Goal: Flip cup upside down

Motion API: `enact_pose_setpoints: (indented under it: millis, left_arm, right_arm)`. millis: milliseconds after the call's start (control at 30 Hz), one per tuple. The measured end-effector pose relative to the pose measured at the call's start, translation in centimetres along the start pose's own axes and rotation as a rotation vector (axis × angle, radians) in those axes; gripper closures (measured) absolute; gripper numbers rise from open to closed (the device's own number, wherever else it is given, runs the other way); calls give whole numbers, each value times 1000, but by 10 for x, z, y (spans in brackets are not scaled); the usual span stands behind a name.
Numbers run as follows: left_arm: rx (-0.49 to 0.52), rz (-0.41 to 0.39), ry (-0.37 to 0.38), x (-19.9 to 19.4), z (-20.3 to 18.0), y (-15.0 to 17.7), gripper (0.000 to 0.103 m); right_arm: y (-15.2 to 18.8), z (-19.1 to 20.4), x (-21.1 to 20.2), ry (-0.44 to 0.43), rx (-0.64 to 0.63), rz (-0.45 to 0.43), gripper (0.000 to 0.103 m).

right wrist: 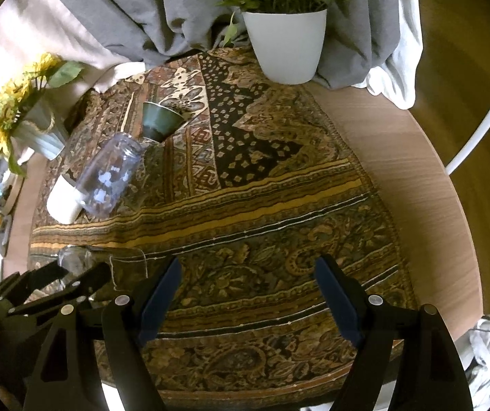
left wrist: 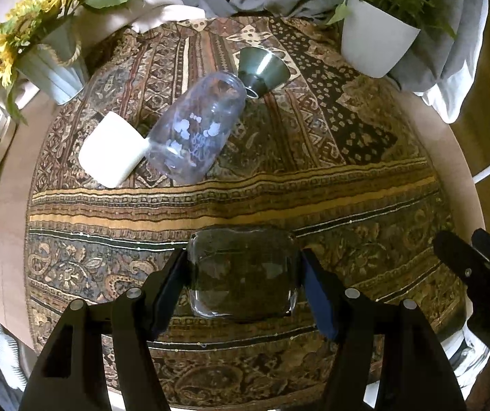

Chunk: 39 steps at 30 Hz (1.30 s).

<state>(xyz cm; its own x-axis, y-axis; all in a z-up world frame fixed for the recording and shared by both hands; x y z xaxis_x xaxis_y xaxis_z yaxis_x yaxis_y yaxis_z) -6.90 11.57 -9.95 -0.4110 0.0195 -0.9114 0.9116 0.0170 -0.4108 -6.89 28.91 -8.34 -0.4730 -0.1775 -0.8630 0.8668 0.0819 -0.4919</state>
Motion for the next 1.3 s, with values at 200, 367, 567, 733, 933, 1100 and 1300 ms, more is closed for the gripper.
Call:
enact_pose_setpoints:
  millis: [200,367,567,733,933,1100,1300]
  left_arm:
    - [-2,-17,1,2,0,-1,37]
    - [-12,-53,32,-3,1,-2,19]
    - [-14,-125,24,-29,8,0,11]
    - [-39,-228,-32,-69,28,7,3]
    - [-60,-295,-87,-102,55,17,0]
    - [-61,-297,-121,-113,74,28,0]
    - [-42,-283,-135,-121,82,41,0]
  right_arm:
    - [1,3,2,26,-21,7,23]
    - [1,4,-1,38,-30,2,23]
    - [0,7,-16,67,-18,-30,21]
    - [0,23,-40,71,-26,-84,13]
    - [3,51,-65,56,-52,-152,8]
    - [13,69,-77,18,-65,-151,7]
    - [24,86,-83,0,-85,-142,7]
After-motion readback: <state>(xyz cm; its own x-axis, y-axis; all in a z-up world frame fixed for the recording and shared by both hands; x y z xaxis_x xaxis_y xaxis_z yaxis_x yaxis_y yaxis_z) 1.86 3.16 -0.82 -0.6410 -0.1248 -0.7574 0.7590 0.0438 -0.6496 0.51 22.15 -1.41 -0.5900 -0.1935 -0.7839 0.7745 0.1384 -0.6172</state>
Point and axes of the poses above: each gripper's, at about its wrist camera, not at the fingertips, and x roughly the way its jaws point, z to its left, y to its underside, the point moved 1 cm from there along x, roughly the way its jaws point, and after that the axes turned 4 degrees about -z, right-handed, at the moved point
